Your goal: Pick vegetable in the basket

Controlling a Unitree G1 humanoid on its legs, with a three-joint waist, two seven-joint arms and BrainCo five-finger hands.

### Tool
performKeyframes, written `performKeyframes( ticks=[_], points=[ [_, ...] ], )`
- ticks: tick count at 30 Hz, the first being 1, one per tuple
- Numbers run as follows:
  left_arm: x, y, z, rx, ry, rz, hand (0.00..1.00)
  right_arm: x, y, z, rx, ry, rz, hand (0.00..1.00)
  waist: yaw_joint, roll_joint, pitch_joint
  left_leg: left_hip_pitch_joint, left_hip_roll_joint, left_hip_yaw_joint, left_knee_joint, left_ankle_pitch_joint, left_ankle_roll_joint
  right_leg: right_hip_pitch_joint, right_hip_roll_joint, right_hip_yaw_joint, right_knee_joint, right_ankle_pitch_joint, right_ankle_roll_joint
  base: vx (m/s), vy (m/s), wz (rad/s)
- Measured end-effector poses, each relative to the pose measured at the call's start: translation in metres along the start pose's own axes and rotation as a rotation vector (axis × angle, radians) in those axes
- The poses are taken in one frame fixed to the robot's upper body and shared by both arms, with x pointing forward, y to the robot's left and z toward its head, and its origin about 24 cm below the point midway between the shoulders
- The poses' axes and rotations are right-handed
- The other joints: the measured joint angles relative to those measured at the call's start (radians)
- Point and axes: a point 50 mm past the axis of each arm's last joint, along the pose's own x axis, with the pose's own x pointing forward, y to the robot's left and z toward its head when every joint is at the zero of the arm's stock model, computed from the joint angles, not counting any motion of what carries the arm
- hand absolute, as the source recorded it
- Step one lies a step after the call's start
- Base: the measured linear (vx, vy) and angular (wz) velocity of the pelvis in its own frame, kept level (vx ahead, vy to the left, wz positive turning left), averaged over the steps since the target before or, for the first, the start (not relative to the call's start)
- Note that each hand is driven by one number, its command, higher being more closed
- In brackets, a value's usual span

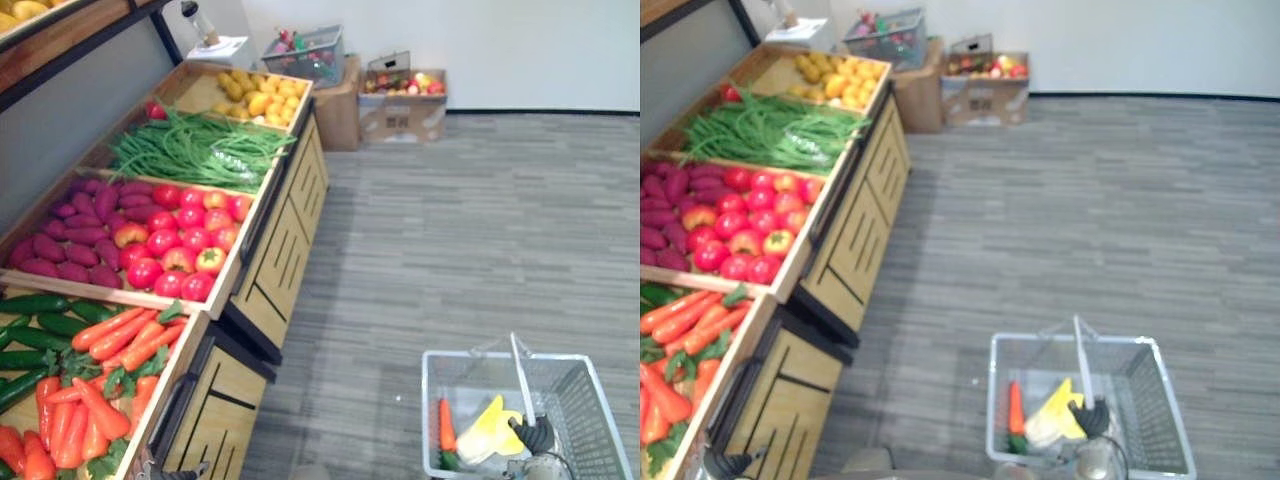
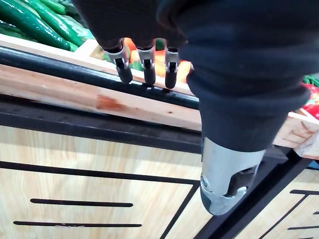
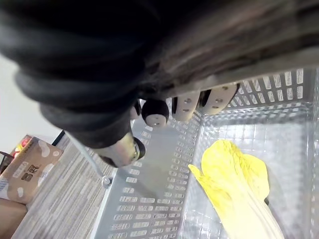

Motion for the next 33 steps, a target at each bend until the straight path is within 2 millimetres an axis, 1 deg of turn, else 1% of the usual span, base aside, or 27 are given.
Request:
performKeyframes(
  ticks=[2, 4, 5, 8, 10, 12, 13, 14, 15, 16, 17, 18, 19, 21, 22, 23, 24, 27, 29, 31, 33],
  points=[
    [0.000, -0.001, 0.003, -0.011, -0.011, -0.002, 0.00, 0.000, -0.001, -0.002, -0.004, 0.006, -0.006, 1.00, 0.001, 0.003, -0.001, 0.005, -0.005, 0.000, -0.029, 0.001, -0.001, 0.019, 0.002, -0.014, -0.048, 0.030, -0.002, 0.04, 0.026, 0.15],
    [-0.001, -0.003, 0.004, -0.020, -0.016, -0.007, 0.00, 0.000, 0.000, -0.001, -0.004, 0.005, -0.004, 1.00, 0.008, 0.002, -0.001, 0.008, -0.011, 0.000, -0.033, 0.001, -0.001, 0.029, 0.000, -0.015, -0.068, 0.041, 0.001, 0.03, 0.043, 0.03],
    [-0.002, -0.005, 0.005, -0.024, -0.017, -0.010, 0.00, 0.000, 0.001, 0.000, -0.006, 0.002, 0.002, 1.00, 0.013, 0.002, -0.001, 0.011, -0.013, 0.001, -0.031, 0.001, -0.001, 0.032, -0.001, -0.012, -0.072, 0.046, 0.000, 0.02, 0.056, -0.06],
    [-0.001, -0.005, 0.006, -0.023, -0.020, -0.010, 0.00, -0.001, 0.007, 0.003, -0.012, -0.012, 0.025, 1.00, 0.013, 0.001, 0.000, 0.022, -0.009, 0.007, -0.032, -0.001, -0.003, 0.041, 0.001, -0.010, -0.072, 0.048, -0.002, -0.01, 0.060, -0.04],
    [-0.001, -0.005, 0.008, -0.018, -0.028, -0.009, 0.00, 0.000, 0.009, 0.005, -0.011, -0.021, 0.029, 1.00, 0.016, 0.001, 0.000, 0.030, -0.001, 0.025, -0.041, -0.017, -0.013, 0.037, 0.006, 0.002, -0.076, 0.054, -0.002, -0.05, 0.056, -0.14],
    [-0.003, -0.003, 0.009, -0.030, -0.041, 0.012, 0.00, 0.001, 0.009, 0.005, -0.011, -0.018, 0.030, 1.00, 0.031, 0.001, 0.000, 0.059, 0.007, 0.029, -0.070, -0.064, -0.005, 0.034, 0.011, 0.027, -0.078, 0.050, 0.008, -0.08, 0.125, -0.31],
    [-0.010, -0.004, 0.009, -0.048, -0.061, 0.036, 0.00, 0.001, 0.009, 0.006, -0.010, -0.018, 0.028, 1.00, 0.036, 0.002, -0.001, 0.072, 0.000, 0.038, -0.080, -0.113, -0.001, -0.004, 0.001, 0.046, -0.016, 0.020, 0.019, -0.06, 0.172, -0.29],
    [-0.012, -0.005, 0.010, -0.052, -0.066, 0.038, 0.00, 0.001, 0.009, 0.006, -0.010, -0.017, 0.027, 1.00, 0.037, 0.002, -0.001, 0.074, -0.004, 0.040, -0.080, -0.125, 0.002, -0.016, -0.004, 0.051, 0.003, 0.012, 0.022, -0.06, 0.222, -0.22],
    [-0.020, -0.008, 0.011, -0.069, -0.087, 0.046, 0.00, 0.000, 0.009, 0.004, -0.011, -0.012, 0.027, 1.00, 0.037, 0.002, -0.001, 0.090, -0.034, 0.062, -0.083, -0.183, 0.019, -0.056, -0.025, 0.065, 0.097, -0.031, 0.039, -0.04, 0.259, -0.09],
    [-0.029, -0.010, 0.009, -0.042, -0.131, 0.036, 0.00, -0.004, 0.013, 0.000, -0.005, 0.005, 0.038, 1.00, 0.046, -0.017, 0.001, 0.115, -0.065, 0.078, -0.102, -0.221, 0.038, -0.108, -0.076, 0.089, 0.233, -0.066, 0.053, -0.04, 0.224, -0.09],
    [-0.031, -0.011, 0.008, -0.037, -0.139, 0.030, 0.00, -0.004, 0.014, 0.001, -0.002, 0.003, 0.039, 1.00, 0.051, -0.019, 0.001, 0.116, -0.070, 0.081, -0.106, -0.220, 0.039, -0.120, -0.083, 0.098, 0.260, -0.069, 0.054, -0.06, 0.153, -0.15],
    [-0.034, -0.012, 0.006, -0.019, -0.148, 0.016, 0.00, -0.004, 0.018, 0.005, 0.012, 0.000, 0.046, 1.00, 0.054, -0.020, 0.002, 0.130, -0.082, 0.088, -0.112, -0.220, 0.040, -0.159, -0.099, 0.121, 0.342, -0.064, 0.053, -0.05, 0.080, -0.16],
    [-0.034, -0.011, 0.004, 0.003, -0.160, 0.014, 0.00, -0.005, 0.026, 0.011, 0.031, -0.010, 0.061, 1.00, 0.053, -0.027, 0.001, 0.136, -0.084, 0.087, -0.116, -0.220, 0.039, -0.167, -0.102, 0.120, 0.351, -0.058, 0.052, -0.05, 0.063, -0.17],
    [-0.032, -0.008, 0.003, 0.006, -0.157, 0.025, 0.00, -0.005, 0.030, 0.014, 0.032, -0.020, 0.074, 1.00, 0.054, -0.035, 0.002, 0.141, -0.084, 0.087, -0.127, -0.218, 0.038, -0.149, -0.096, 0.104, 0.300, -0.059, 0.051, 0.00, -0.014, -0.17],
    [-0.031, -0.006, 0.000, 0.008, -0.141, 0.036, 0.00, -0.002, 0.030, 0.020, 0.034, -0.039, 0.074, 1.00, 0.052, -0.036, 0.002, 0.140, -0.082, 0.083, -0.141, -0.205, 0.030, -0.137, -0.081, 0.095, 0.228, -0.057, 0.044, 0.01, -0.053, -0.20],
    [-0.029, -0.005, 0.001, 0.007, -0.136, 0.040, 0.00, -0.002, 0.030, 0.021, 0.035, -0.043, 0.073, 1.00, 0.049, -0.036, 0.002, 0.140, -0.082, 0.082, -0.153, -0.192, 0.031, -0.137, -0.073, 0.095, 0.212, -0.053, 0.040, 0.01, -0.074, -0.14],
    [-0.027, -0.005, 0.004, -0.001, -0.135, 0.049, 0.00, -0.001, 0.029, 0.021, 0.035, -0.042, 0.071, 1.00, 0.049, -0.037, 0.002, 0.142, -0.071, 0.079, -0.183, -0.170, 0.027, -0.136, -0.061, 0.094, 0.184, -0.045, 0.038, 0.00, -0.047, 0.00],
    [-0.024, -0.004, 0.008, -0.011, -0.141, 0.057, 0.00, -0.001, 0.027, 0.018, 0.040, -0.021, 0.058, 1.00, 0.049, -0.036, 0.002, 0.143, -0.054, 0.077, -0.234, -0.134, 0.014, -0.139, -0.048, 0.095, 0.165, -0.034, 0.038, 0.02, -0.049, 0.03],
    [-0.023, -0.003, 0.009, -0.017, -0.139, 0.066, 0.00, -0.002, 0.026, 0.015, 0.037, -0.006, 0.055, 1.00, 0.049, -0.035, 0.002, 0.145, -0.047, 0.076, -0.247, -0.130, 0.009, -0.140, -0.040, 0.096, 0.177, -0.032, 0.033, 0.02, -0.037, 0.03],
    [-0.022, -0.002, 0.009, -0.018, -0.136, 0.071, 0.00, -0.003, 0.026, 0.012, 0.034, 0.001, 0.056, 1.00, 0.047, -0.031, 0.004, 0.148, -0.038, 0.063, -0.255, -0.130, 0.008, -0.135, -0.033, 0.081, 0.184, -0.046, 0.028, 0.04, -0.047, 0.16],
    [-0.016, -0.001, 0.013, -0.020, -0.141, 0.081, 0.00, -0.003, 0.026, 0.013, 0.033, -0.001, 0.057, 1.00, 0.048, -0.022, 0.005, 0.137, -0.016, 0.033, -0.251, -0.118, -0.008, -0.138, -0.018, 0.051, 0.226, -0.069, 0.008, 0.07, -0.086, 0.32]
  ],
)
